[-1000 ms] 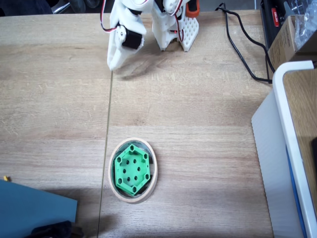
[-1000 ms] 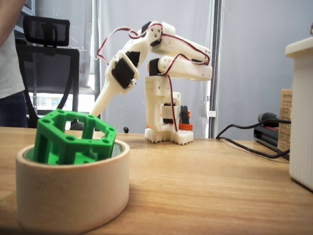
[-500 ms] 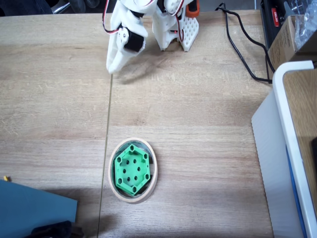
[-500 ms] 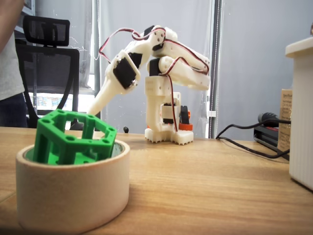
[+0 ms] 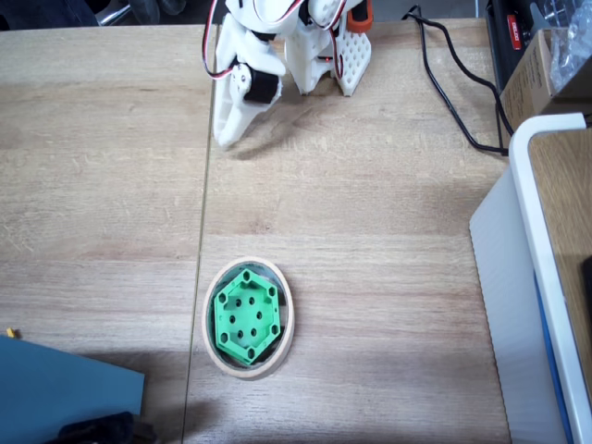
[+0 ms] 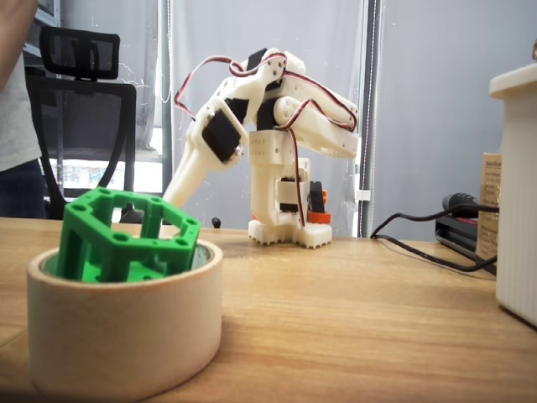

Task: Grasp a component and put it in the bin.

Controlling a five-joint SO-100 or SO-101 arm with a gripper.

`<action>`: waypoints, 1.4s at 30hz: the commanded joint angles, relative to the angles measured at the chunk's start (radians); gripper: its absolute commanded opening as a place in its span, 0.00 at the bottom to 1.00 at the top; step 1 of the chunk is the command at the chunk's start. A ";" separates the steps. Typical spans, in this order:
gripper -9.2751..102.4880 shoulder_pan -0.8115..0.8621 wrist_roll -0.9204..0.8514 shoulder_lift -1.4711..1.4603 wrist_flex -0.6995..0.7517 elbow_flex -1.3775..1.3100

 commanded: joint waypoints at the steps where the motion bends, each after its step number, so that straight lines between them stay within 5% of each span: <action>1: 0.09 0.000 -0.005 0.005 0.097 0.000; 12: 0.09 0.000 -0.005 0.005 0.235 0.018; 42: 0.09 0.002 0.008 0.002 0.236 0.018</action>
